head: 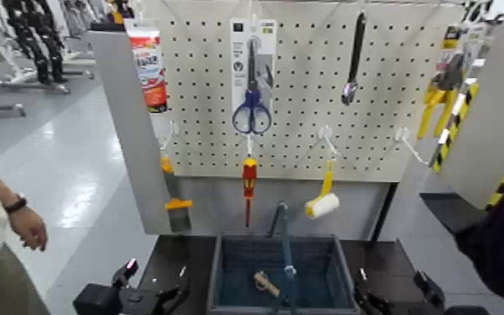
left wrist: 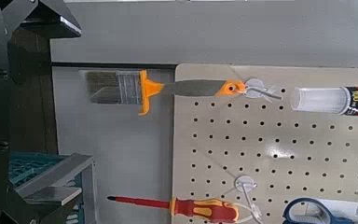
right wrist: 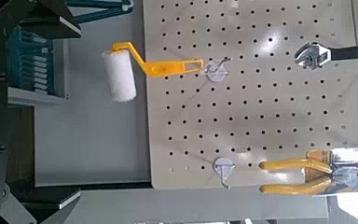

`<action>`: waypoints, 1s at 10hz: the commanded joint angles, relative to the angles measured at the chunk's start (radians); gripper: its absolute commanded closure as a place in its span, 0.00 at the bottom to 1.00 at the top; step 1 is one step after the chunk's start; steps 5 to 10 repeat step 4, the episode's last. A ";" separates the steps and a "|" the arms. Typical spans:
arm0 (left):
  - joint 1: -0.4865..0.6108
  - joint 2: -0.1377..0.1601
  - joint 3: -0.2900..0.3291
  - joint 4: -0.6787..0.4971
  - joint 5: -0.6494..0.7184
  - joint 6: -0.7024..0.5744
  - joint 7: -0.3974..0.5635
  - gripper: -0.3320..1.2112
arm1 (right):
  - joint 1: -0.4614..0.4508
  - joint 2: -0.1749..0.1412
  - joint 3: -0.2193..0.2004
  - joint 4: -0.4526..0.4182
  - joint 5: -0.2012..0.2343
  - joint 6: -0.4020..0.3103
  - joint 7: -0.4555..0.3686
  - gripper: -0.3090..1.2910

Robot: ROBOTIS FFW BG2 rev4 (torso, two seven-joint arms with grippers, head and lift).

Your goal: Put the tool with the wooden handle into the crate.

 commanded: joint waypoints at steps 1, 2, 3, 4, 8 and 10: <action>0.003 0.002 0.001 -0.003 0.000 0.000 -0.002 0.29 | 0.037 0.013 0.001 0.002 0.034 -0.015 -0.018 0.26; 0.003 0.002 0.001 -0.003 0.000 0.000 0.000 0.29 | 0.042 0.013 0.003 0.007 0.041 -0.028 -0.018 0.26; 0.001 0.002 0.000 -0.003 0.000 0.000 0.000 0.29 | 0.040 0.016 0.003 0.016 0.043 -0.040 -0.022 0.26; 0.001 0.003 0.000 -0.003 0.000 0.000 0.000 0.29 | 0.040 0.019 -0.002 0.016 0.046 -0.040 -0.018 0.26; 0.001 0.003 0.000 -0.003 0.000 0.000 0.000 0.29 | 0.040 0.019 -0.002 0.016 0.046 -0.040 -0.018 0.26; 0.001 0.003 0.000 -0.003 0.000 0.000 0.000 0.29 | 0.040 0.019 -0.002 0.016 0.046 -0.040 -0.018 0.26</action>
